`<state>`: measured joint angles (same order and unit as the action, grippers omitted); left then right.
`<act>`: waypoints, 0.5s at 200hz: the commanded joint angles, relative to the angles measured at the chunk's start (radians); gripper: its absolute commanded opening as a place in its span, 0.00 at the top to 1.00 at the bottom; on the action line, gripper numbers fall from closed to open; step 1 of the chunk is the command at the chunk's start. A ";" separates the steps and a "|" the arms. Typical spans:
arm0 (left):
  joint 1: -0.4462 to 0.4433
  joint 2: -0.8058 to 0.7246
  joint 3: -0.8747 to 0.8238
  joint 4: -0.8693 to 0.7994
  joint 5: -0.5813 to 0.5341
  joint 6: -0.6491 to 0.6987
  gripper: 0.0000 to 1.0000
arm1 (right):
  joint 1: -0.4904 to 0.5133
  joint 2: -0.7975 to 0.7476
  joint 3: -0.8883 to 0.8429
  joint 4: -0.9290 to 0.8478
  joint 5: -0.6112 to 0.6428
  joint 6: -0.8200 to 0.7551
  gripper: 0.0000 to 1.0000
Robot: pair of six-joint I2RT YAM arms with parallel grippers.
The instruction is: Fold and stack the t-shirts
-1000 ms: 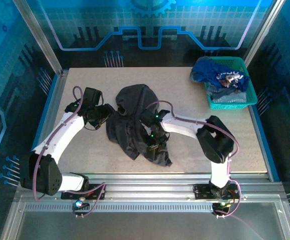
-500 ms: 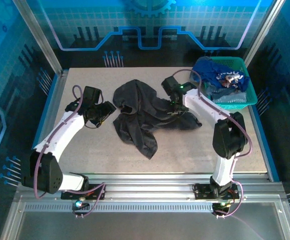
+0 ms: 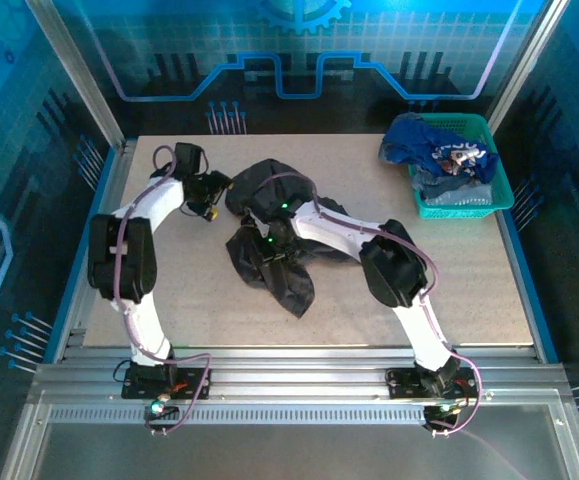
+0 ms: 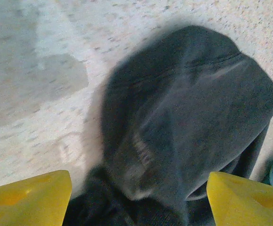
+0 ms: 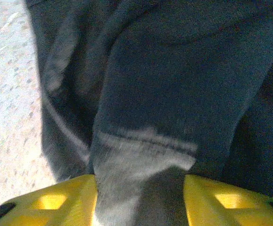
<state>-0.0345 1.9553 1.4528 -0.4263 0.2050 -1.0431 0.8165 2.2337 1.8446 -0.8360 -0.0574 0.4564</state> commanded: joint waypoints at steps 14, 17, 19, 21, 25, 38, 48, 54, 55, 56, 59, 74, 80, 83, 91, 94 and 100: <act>0.002 0.125 0.093 0.037 0.100 -0.078 0.25 | -0.021 0.032 0.066 -0.063 0.002 0.018 0.65; 0.001 0.132 0.099 0.036 0.102 -0.080 0.26 | -0.023 0.026 0.061 -0.063 0.010 0.018 0.70; 0.001 0.135 0.103 0.033 0.102 -0.080 0.27 | -0.023 0.020 0.056 -0.063 0.015 0.018 0.74; 0.000 0.139 0.106 0.030 0.102 -0.081 0.28 | -0.023 0.014 0.050 -0.063 0.025 0.019 0.78; -0.001 0.147 0.111 0.024 0.102 -0.082 0.29 | -0.025 -0.001 0.035 -0.062 0.041 0.022 0.85; -0.004 0.162 0.116 0.027 0.105 -0.088 0.36 | -0.035 -0.086 -0.041 -0.025 0.076 0.028 1.00; -0.007 0.174 0.115 0.043 0.113 -0.096 0.45 | -0.046 -0.146 -0.092 -0.004 0.087 0.034 1.00; -0.009 0.182 0.118 0.051 0.120 -0.102 0.48 | -0.051 -0.177 -0.113 -0.002 0.092 0.033 1.00; -0.009 0.182 0.118 0.052 0.121 -0.103 0.48 | -0.052 -0.181 -0.117 -0.002 0.093 0.033 1.00; -0.009 0.184 0.118 0.054 0.122 -0.104 0.48 | -0.053 -0.185 -0.120 -0.002 0.094 0.033 1.00; -0.010 0.188 0.118 0.062 0.127 -0.108 0.49 | -0.056 -0.198 -0.128 -0.004 0.095 0.033 1.00; -0.017 0.204 0.122 0.082 0.140 -0.118 0.63 | -0.070 -0.254 -0.168 -0.016 0.100 0.036 1.00; -0.018 0.204 0.123 0.085 0.142 -0.117 0.75 | -0.078 -0.275 -0.189 -0.019 0.102 0.037 1.00; -0.018 0.204 0.123 0.085 0.140 -0.117 0.84 | -0.082 -0.286 -0.198 -0.021 0.103 0.040 1.00; -0.018 0.195 0.119 0.083 0.130 -0.111 1.00 | -0.095 -0.317 -0.223 -0.024 0.108 0.045 1.00; -0.018 0.188 0.117 0.080 0.121 -0.106 1.00 | -0.101 -0.329 -0.232 -0.023 0.108 0.047 1.00; -0.018 0.169 0.114 0.069 0.098 -0.090 1.00 | -0.112 -0.348 -0.249 -0.025 0.110 0.048 1.00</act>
<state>-0.0452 2.1441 1.5387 -0.3592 0.3046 -1.1461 0.7464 1.9804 1.6573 -0.8371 0.0246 0.4835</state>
